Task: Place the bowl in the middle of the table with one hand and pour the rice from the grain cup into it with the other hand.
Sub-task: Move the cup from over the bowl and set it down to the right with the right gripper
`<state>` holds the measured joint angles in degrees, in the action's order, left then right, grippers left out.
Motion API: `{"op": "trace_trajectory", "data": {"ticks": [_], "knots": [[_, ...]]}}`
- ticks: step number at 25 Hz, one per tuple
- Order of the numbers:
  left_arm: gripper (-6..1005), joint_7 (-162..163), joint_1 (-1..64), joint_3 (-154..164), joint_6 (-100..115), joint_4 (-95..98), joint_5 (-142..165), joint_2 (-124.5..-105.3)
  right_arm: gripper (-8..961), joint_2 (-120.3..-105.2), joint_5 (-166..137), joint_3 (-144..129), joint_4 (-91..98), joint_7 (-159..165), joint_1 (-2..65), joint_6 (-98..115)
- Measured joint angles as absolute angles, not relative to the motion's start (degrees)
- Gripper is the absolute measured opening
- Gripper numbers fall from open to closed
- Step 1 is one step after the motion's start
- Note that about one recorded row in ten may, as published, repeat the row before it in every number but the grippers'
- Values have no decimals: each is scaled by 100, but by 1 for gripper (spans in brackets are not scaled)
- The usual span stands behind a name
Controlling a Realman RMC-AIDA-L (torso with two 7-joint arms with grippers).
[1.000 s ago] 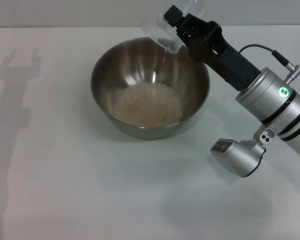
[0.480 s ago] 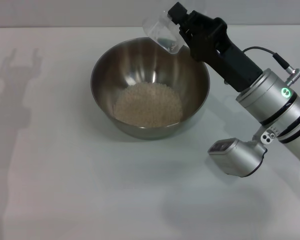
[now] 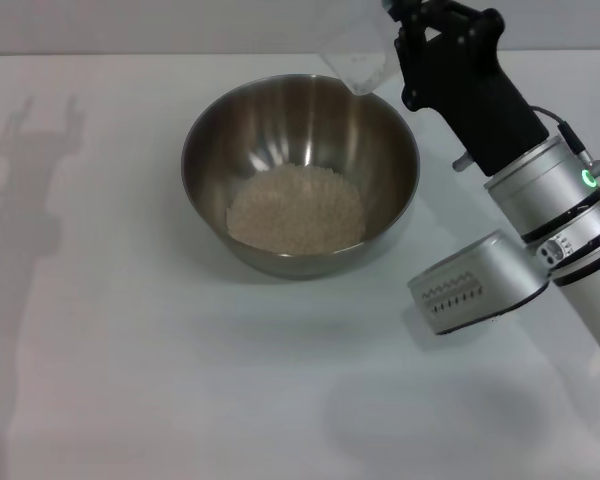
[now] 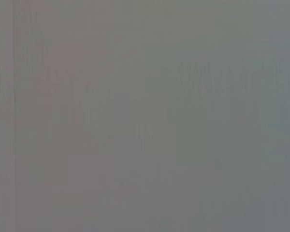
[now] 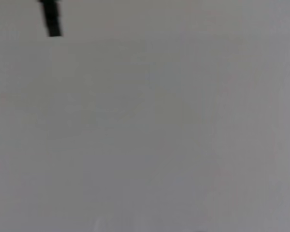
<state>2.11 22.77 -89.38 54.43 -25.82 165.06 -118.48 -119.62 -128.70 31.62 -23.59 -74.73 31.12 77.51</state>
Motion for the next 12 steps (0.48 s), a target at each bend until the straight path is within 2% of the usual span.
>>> {"op": "trace_trajectory", "data": {"ticks": [12], "knots": [[557, 211, 2262, -8899, 5661, -2548, 16512, -11848, 4, -11971, -11930, 3246, -2768, -4704, 2669, 7703]]}}
